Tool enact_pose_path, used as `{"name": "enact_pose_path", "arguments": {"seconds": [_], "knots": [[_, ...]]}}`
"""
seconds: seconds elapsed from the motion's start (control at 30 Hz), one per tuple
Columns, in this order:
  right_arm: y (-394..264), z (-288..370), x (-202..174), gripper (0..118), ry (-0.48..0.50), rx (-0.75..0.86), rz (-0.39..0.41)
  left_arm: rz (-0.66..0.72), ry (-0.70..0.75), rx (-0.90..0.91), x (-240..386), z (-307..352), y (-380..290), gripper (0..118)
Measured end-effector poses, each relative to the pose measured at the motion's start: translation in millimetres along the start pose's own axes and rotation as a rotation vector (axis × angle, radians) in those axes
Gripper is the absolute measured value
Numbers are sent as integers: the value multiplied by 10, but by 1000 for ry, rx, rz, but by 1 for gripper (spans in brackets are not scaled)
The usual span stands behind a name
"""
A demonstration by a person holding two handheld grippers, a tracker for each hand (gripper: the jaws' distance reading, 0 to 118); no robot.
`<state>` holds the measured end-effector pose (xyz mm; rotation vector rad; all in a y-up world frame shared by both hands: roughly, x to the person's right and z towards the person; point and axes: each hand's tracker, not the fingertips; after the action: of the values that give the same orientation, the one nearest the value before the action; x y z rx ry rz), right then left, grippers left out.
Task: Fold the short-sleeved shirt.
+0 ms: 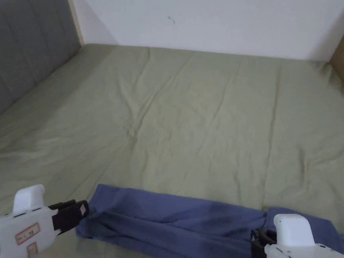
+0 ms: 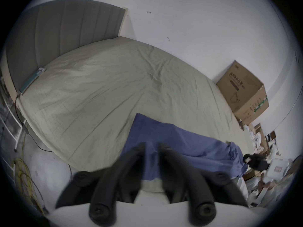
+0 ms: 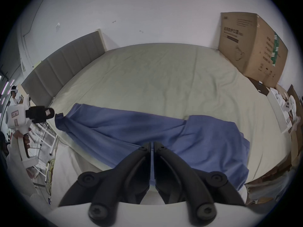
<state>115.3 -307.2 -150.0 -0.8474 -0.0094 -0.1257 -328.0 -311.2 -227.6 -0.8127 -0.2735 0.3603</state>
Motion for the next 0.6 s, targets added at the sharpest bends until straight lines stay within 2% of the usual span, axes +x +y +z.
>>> {"name": "enact_pose_path", "arguments": {"seconds": [0.07, 0.1, 0.13, 0.17, 0.2, 0.23, 0.3, 0.37, 0.47, 0.53, 0.57, 0.6], "knots": [[16, -33, -43, 4, 13, -8, 9, 86, -27, -21, -175, -69, 37, 46], [21, -46, -55, 4, 14, -9, 10, 119, -44, -21, -231, -101, 25, 53], [35, -46, -75, 4, 16, -14, 13, 156, -62, -16, -304, -158, 2, 65], [39, -66, -86, 4, 15, -19, 16, 197, -72, -22, -366, -233, -26, 88], [42, -83, -92, 4, 12, -21, 17, 230, -71, -41, -424, -325, -49, 106], [44, -94, -100, 4, 7, -27, 20, 268, -76, -61, -478, -423, -84, 114], [45, -118, -106, 4, 5, -39, 22, 314, -80, -85, -536, -564, -144, 111], [43, -160, -93, 4, -3, -50, 21, 343, -105, -132, -554, -754, -227, 113], [37, -191, -89, 4, -9, -67, 15, 381, -172, -71, -550, -788, -250, 115], [22, -209, -80, 4, -12, -76, 10, 448, -191, -99, -574, -824, -213, 109], [19, -229, -76, 4, -12, -82, 9, 423, -182, -100, -575, -824, -183, 92], [14, -242, -72, 4, -13, -86, 7, 401, -160, -110, -556, -814, -168, 65]]}}
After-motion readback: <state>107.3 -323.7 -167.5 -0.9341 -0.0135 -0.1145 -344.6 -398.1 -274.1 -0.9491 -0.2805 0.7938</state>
